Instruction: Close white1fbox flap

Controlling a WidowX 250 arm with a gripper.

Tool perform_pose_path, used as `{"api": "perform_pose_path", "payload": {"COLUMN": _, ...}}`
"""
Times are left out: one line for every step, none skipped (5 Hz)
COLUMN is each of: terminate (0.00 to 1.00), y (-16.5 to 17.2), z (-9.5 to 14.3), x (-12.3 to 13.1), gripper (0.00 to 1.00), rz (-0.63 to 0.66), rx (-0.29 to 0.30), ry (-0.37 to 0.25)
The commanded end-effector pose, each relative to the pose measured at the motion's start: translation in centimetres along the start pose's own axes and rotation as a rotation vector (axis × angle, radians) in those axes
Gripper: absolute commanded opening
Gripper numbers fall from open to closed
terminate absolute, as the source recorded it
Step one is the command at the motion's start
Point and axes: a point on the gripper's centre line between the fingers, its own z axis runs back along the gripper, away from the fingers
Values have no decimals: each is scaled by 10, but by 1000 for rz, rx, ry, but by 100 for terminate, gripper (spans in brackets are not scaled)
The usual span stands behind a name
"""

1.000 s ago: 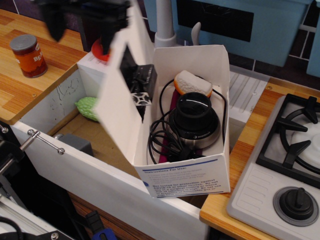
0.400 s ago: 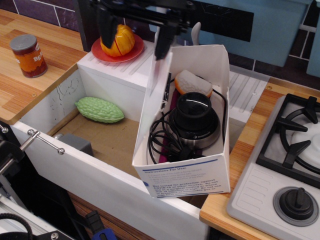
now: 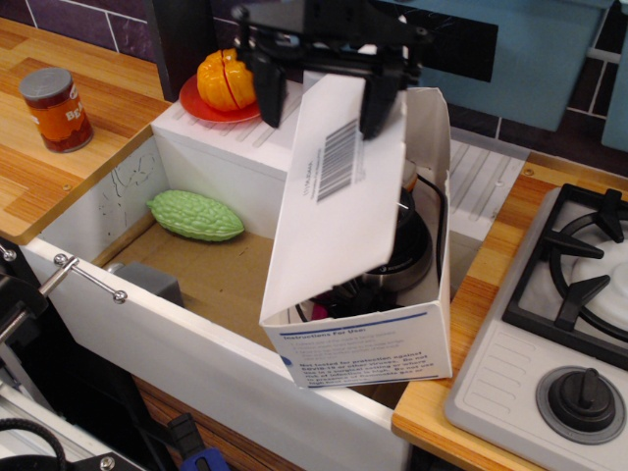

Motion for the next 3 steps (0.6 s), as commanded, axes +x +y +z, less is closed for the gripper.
{"api": "perform_pose_path", "payload": {"terminate": 0, "y": -21, "z": -26, "x": 0, "gripper": 100, "rz": 74, "rx": -55, "ry": 4}}
{"api": "perform_pose_path", "payload": {"terminate": 0, "y": -24, "z": -42, "x": -4, "gripper": 100, "rz": 88, "rx": -63, "ry": -10}}
{"api": "perform_pose_path", "payload": {"terminate": 100, "y": -18, "z": -41, "x": -7, "gripper": 100, "rz": 85, "rx": -27, "ry": 11}}
